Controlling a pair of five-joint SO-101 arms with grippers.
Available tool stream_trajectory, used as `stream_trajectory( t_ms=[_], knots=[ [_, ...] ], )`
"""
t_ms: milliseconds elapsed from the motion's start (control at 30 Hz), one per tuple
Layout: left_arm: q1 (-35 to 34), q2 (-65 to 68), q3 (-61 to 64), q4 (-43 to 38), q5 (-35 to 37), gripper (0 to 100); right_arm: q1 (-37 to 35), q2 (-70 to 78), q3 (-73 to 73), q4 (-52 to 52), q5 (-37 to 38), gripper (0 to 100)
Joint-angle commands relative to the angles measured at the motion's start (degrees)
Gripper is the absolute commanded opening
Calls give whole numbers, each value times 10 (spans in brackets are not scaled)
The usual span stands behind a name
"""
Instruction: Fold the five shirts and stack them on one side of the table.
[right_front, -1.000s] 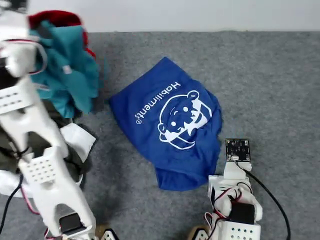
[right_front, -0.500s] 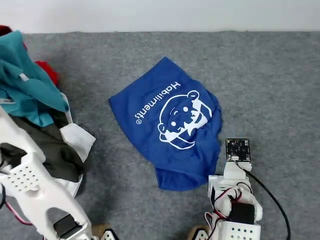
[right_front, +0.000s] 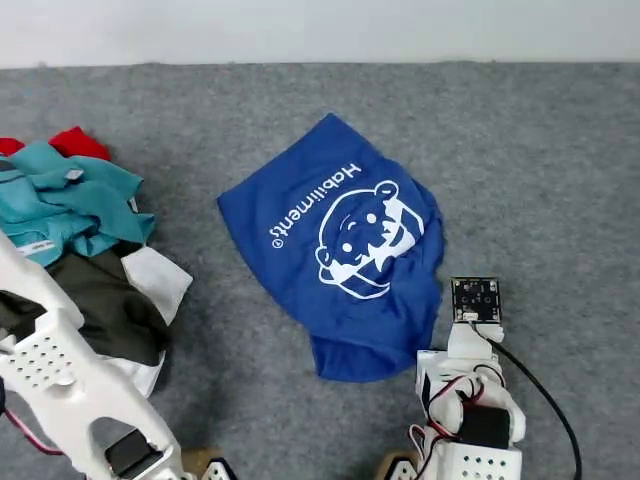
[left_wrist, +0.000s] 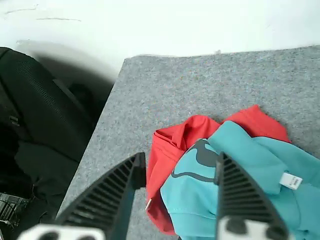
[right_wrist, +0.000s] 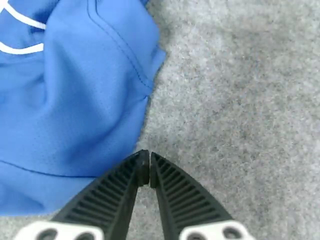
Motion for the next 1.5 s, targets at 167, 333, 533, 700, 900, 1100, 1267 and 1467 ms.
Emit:
stream_trajectory(
  t_ms=[167, 333, 533, 700, 900, 1100, 1267, 1467],
  knots=[
    [17, -128, 44, 13, -1, 225, 0, -4, 9, 1, -6, 11],
    [28, -227, 222, 13, -1, 224, 0, -4, 9, 1, -6, 11],
    [68, -367, 438, 11, 42, 224, 0, -4, 9, 1, -6, 11],
    [127, -476, 551, 11, 84, 210, 0, -4, 9, 1, -6, 11],
    [199, -559, 637, 11, 120, 77, 0, -4, 9, 1, -6, 11],
    [236, -595, 713, 11, 123, 13, 0, -4, 9, 1, -6, 11],
    [232, -643, 751, 11, 123, 13, -3, -4, 9, 1, -9, 11],
    [234, -708, 836, 11, 123, 13, -7, -4, 9, 1, -9, 11]
  ],
)
